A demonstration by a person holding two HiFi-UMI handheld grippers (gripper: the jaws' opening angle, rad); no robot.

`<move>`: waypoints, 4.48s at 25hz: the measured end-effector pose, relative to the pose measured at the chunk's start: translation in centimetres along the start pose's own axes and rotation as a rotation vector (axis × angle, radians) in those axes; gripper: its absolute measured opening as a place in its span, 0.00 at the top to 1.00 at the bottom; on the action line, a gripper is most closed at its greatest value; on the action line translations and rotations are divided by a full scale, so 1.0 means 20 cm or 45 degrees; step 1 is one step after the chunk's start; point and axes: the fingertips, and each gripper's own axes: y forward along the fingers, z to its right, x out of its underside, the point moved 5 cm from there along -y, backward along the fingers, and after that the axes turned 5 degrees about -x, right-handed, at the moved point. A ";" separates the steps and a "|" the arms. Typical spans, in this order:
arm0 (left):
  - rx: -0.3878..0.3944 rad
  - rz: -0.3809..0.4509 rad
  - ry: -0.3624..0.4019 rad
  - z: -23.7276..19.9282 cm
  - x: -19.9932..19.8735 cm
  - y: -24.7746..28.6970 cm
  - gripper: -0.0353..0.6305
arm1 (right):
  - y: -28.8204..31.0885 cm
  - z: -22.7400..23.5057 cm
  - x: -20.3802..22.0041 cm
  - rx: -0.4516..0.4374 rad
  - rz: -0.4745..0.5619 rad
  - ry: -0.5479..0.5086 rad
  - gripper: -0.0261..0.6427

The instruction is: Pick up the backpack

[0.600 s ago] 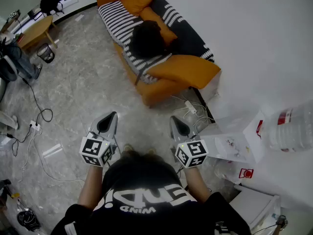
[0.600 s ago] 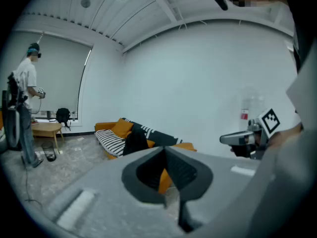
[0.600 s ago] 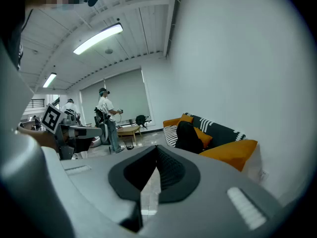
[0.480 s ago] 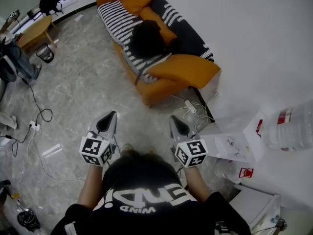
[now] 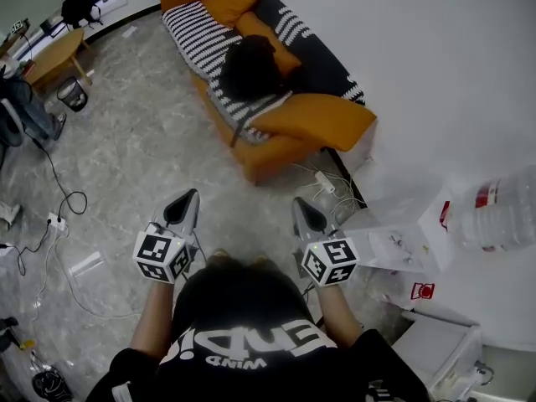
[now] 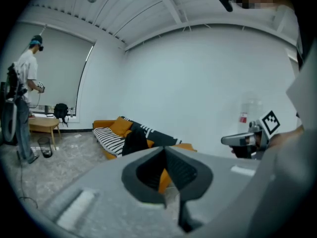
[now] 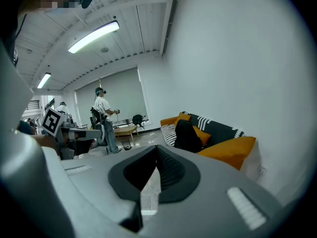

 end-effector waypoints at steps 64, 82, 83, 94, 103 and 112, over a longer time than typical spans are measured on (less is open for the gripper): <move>0.156 -0.063 -0.066 -1.34 -0.90 2.30 0.95 | 2.27 1.17 -1.05 -0.036 -0.060 0.059 0.96; 0.411 -0.144 -0.054 -1.70 -1.07 2.88 0.91 | 2.82 1.29 -1.32 0.106 -0.078 0.089 0.93; 0.419 -0.152 -0.058 -1.70 -1.07 2.91 0.85 | 2.82 1.31 -1.32 0.102 -0.083 0.088 0.88; 0.500 -0.257 -0.090 -1.62 -0.93 3.23 0.33 | 2.95 1.59 -1.27 0.013 -0.089 0.146 0.39; 0.493 -0.370 -0.039 -1.63 -0.72 3.47 0.31 | 3.16 1.86 -1.08 -0.108 -0.221 0.086 0.39; 0.526 -0.483 -0.024 -1.60 -0.41 3.76 0.31 | 3.40 2.19 -0.81 -0.149 -0.400 0.016 0.33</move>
